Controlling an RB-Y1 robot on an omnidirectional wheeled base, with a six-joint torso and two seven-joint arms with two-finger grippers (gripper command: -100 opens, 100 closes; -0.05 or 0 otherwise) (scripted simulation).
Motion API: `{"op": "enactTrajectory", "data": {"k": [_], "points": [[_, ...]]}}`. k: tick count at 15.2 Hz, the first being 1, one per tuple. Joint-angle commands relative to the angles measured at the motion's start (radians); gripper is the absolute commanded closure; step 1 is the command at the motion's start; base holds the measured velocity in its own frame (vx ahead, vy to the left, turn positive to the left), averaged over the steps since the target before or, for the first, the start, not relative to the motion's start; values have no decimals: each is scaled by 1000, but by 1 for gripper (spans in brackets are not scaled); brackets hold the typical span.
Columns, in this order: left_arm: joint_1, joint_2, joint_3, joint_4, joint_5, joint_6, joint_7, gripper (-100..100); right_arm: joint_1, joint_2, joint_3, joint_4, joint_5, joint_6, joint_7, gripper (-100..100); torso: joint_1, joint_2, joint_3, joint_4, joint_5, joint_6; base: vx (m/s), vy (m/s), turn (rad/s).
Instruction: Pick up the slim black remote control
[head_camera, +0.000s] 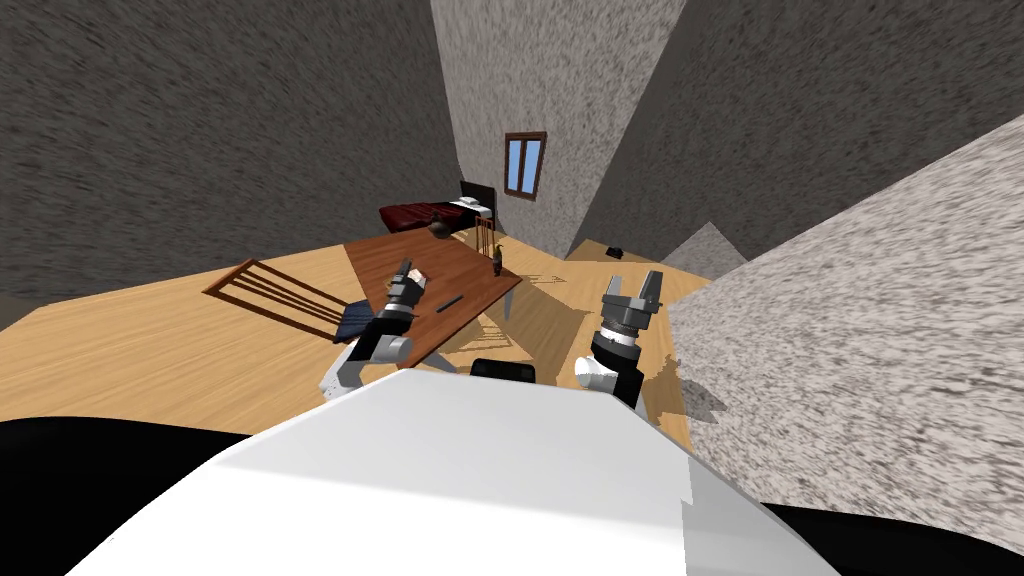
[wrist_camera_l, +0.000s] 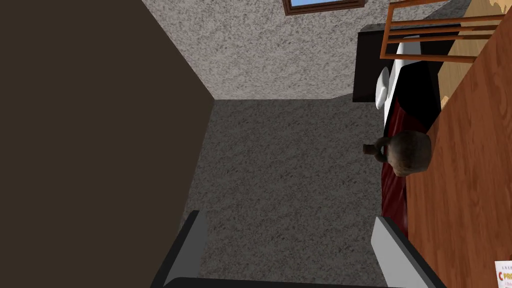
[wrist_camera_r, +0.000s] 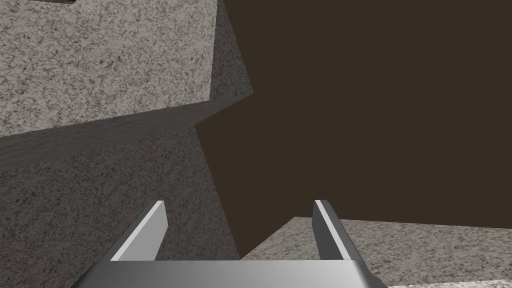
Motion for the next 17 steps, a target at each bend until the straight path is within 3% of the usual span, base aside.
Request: {"op": "enactTrajectory", "data": {"k": [1,2,4,5,7,8,10,11,13,14,17], "points": [[0,13,9,14,8,28,10,-100,0,0,0,0,0,0,0,0,0,0,0,0,0,0,26,-16,-31],[-8,30,26,46,21,64,24,-100,0,0,0,0,0,0,0,0,0,1,0,0,0,0,32,-17,-69],[-8,30,26,46,21,85,24,-100,0,0,0,0,0,0,0,0,1,1,0,0,0,0,30,-13,-76],[-15,47,43,79,35,117,40,-100,0,0,0,0,0,0,0,0,1,1,0,0,0,0,40,-21,-112],[-15,47,43,79,35,143,40,-100,0,0,0,0,0,0,0,0,1,0,0,0,0,0,37,-19,-74],[-22,63,60,113,50,172,55,-100,0,0,0,0,0,0,0,0,1,0,0,0,0,0,46,-18,-83],[-22,63,60,113,50,203,55,-100,0,0,0,0,0,0,0,0,1,0,0,0,0,0,44,-16,-67],[-30,78,78,148,65,225,71,-100,0,0,0,0,0,0,0,0,1,0,0,0,0,0,38,-13,-86],[-30,78,78,148,65,264,71,-100,0,0,0,0,0,0,0,0,1,0,0,0,0,0,41,-10,-81],[-38,92,96,184,80,286,87,-100,0,0,0,0,0,0,0,0,1,0,0,0,0,0,51,-19,-121],[-38,92,96,184,80,326,87,-100,0,0,0,0,0,0,0,0,1,0,0,0,0,0,34,-10,-44]]}}
